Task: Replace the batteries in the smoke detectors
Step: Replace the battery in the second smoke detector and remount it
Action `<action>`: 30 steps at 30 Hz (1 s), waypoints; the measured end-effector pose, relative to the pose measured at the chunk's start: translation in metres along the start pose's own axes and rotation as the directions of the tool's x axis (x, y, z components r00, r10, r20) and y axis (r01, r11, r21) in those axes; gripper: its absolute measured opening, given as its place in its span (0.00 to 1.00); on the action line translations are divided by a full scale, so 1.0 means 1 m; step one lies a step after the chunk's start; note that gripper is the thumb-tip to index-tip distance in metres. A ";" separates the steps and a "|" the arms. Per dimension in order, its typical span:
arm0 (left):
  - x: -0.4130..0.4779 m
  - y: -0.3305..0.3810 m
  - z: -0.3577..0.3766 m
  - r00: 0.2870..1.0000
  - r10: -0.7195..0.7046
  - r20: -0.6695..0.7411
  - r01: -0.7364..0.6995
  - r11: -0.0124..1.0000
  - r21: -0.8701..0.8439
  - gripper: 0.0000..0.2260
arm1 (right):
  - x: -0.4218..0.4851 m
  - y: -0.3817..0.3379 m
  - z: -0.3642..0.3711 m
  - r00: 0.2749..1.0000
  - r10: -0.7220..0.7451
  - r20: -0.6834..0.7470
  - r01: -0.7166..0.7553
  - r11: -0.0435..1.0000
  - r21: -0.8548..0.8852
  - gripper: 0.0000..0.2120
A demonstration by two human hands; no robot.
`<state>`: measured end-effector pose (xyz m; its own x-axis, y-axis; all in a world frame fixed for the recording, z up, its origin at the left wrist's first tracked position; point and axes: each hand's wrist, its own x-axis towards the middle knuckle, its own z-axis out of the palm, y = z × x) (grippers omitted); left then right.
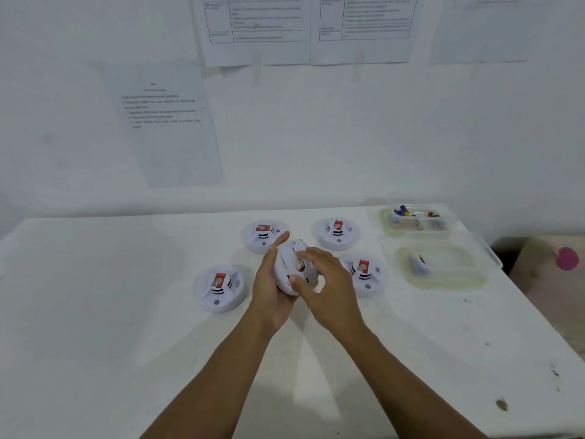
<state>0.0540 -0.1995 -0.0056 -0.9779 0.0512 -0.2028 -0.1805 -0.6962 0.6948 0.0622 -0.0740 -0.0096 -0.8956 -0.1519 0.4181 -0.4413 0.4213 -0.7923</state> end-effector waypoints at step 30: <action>0.001 0.033 -0.047 0.999 0.037 -0.007 -0.038 0.993 -0.110 0.21 | 0.048 0.042 0.000 0.963 0.042 0.266 0.113 0.833 -0.541 0.11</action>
<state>0.0520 -0.2560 -0.0156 -0.9832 0.0197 -0.1817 -0.1305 -0.7720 0.6221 0.0004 -0.0641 -0.0229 -0.8958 -0.3667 0.2513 -0.4391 0.8177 -0.3723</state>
